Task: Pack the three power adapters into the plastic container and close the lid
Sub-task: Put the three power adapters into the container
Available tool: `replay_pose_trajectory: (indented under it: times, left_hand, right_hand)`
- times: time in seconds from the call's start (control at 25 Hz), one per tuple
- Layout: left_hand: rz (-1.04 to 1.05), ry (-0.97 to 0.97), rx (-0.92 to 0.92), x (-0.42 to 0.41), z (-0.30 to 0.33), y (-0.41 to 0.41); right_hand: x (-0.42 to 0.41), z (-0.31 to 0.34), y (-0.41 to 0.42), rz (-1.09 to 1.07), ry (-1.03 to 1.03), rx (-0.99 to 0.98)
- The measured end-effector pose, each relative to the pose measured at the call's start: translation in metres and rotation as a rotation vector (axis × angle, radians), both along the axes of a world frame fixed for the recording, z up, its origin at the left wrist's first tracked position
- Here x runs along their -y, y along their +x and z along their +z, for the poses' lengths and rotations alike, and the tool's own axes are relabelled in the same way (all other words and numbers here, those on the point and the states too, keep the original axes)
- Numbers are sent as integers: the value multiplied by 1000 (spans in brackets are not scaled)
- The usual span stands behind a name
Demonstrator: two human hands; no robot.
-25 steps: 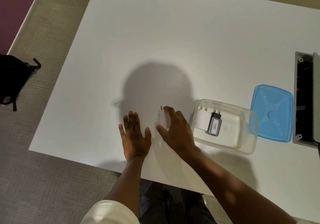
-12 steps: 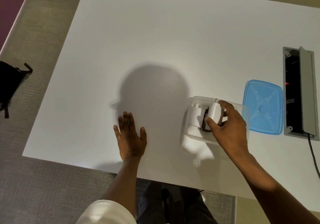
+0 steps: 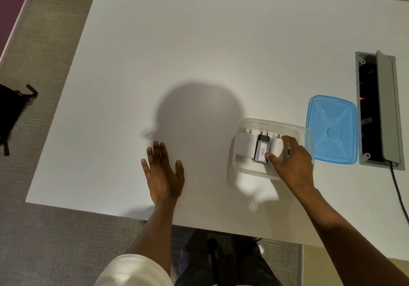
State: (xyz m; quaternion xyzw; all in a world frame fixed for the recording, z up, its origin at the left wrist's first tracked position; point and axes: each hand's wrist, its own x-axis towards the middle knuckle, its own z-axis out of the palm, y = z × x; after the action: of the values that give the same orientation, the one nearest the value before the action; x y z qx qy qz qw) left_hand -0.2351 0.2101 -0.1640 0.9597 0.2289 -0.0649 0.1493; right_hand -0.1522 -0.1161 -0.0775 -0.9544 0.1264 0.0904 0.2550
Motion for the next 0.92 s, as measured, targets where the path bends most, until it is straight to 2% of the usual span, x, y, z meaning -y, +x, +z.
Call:
replay_pose_trajectory:
  times: [0.92]
  left_hand:
    - [-15, 30, 5, 3, 5, -2]
  right_hand:
    - [4, -14, -1, 39, -25, -196]
